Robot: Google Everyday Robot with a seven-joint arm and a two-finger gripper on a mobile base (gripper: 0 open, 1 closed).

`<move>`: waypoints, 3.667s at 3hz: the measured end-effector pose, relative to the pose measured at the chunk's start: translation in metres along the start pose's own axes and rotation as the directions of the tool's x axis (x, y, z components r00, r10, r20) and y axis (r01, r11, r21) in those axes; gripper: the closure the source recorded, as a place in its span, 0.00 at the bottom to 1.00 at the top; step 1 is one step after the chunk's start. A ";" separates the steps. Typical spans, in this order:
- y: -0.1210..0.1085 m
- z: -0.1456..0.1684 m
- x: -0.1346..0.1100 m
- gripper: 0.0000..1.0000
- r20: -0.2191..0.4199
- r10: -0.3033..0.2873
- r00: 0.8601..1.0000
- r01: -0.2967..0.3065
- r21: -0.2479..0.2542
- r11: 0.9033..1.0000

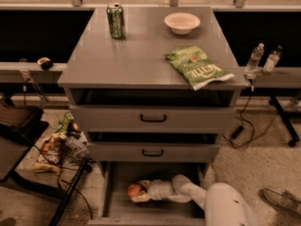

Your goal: Place apple into bottom drawer

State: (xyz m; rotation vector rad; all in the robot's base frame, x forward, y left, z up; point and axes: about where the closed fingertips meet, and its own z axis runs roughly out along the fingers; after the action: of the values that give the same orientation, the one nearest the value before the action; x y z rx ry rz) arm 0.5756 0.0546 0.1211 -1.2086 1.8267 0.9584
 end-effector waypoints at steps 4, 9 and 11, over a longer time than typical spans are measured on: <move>0.000 0.000 -0.001 0.14 0.000 0.000 1.000 0.000 -0.001 1.000; 0.026 -0.172 0.009 0.00 -0.103 0.060 0.993 -0.051 0.086 0.995; 0.037 -0.313 -0.039 0.00 -0.215 0.136 0.967 -0.057 0.340 0.939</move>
Offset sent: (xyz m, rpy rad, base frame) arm -0.0001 0.0002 0.0005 0.0002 0.0000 0.0004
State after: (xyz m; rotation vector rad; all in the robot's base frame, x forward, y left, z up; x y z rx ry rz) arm 0.4987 -0.1937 0.3037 -1.0626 2.1504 0.5415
